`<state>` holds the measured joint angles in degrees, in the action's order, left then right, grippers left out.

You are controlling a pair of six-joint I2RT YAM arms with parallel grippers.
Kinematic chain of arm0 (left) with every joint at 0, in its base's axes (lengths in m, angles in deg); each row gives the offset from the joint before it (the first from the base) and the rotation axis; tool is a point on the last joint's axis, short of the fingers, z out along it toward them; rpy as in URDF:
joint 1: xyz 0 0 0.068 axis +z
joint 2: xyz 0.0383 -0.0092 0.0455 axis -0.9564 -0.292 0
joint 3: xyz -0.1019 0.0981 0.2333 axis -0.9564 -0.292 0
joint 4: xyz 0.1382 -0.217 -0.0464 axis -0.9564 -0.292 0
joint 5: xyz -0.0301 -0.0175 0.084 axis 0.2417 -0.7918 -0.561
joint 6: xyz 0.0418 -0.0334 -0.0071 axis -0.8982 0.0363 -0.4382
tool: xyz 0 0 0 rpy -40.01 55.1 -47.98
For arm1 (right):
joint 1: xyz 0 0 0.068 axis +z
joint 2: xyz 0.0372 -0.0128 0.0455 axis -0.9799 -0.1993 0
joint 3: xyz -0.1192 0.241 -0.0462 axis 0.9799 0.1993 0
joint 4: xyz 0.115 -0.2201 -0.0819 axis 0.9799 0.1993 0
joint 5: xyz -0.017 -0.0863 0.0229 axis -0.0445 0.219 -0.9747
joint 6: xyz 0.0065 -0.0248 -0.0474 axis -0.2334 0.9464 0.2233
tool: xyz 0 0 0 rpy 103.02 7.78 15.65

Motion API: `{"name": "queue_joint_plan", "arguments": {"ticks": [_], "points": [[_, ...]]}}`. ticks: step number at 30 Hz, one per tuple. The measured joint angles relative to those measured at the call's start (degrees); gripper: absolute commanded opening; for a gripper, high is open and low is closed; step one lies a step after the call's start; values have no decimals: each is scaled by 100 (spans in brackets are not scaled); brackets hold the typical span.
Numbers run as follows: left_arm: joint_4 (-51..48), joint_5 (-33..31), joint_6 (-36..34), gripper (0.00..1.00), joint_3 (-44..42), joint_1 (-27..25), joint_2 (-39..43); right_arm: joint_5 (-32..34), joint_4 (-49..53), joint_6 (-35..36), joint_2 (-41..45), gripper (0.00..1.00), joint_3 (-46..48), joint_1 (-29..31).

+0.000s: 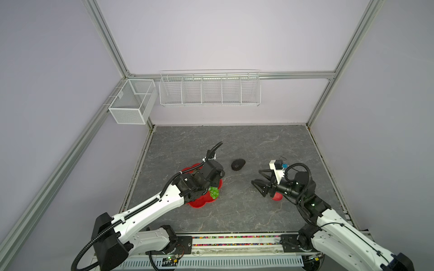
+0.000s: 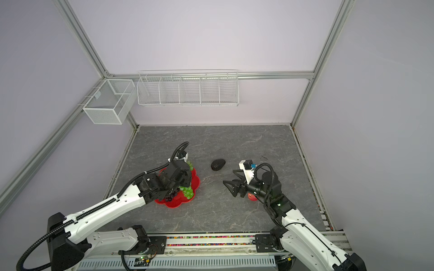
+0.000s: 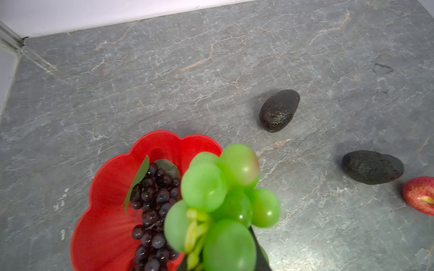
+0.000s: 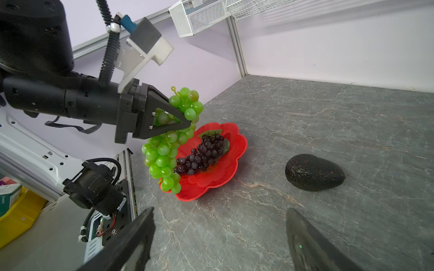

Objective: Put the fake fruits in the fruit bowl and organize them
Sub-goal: 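Carry the green grapes with the left gripper over the red bowl, then open the left gripper to drop the green grapes beside the purple grapes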

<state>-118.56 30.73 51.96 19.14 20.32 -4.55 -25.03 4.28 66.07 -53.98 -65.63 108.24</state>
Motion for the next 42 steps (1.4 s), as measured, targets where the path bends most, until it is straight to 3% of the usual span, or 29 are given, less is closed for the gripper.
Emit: {"name": "queue_joint_plan", "arguments": {"ticks": [8,19,26,30,35,42], "points": [[-125,-114,-424,13,2,557,-625,-17,-22,44,-37,89,0,24],[-385,-398,-811,11,643,584,-2671,2,-22,70,-26,88,0,42],[-417,-433,-793,11,876,584,-3499,4,-22,70,-26,89,0,44],[-372,-415,-717,25,876,584,-3578,7,-22,83,-48,88,0,44],[-219,-435,-601,51,745,590,-3488,4,-26,87,-87,89,0,55],[-72,-444,-494,55,426,595,-2944,0,-24,87,-199,88,0,87]]}}
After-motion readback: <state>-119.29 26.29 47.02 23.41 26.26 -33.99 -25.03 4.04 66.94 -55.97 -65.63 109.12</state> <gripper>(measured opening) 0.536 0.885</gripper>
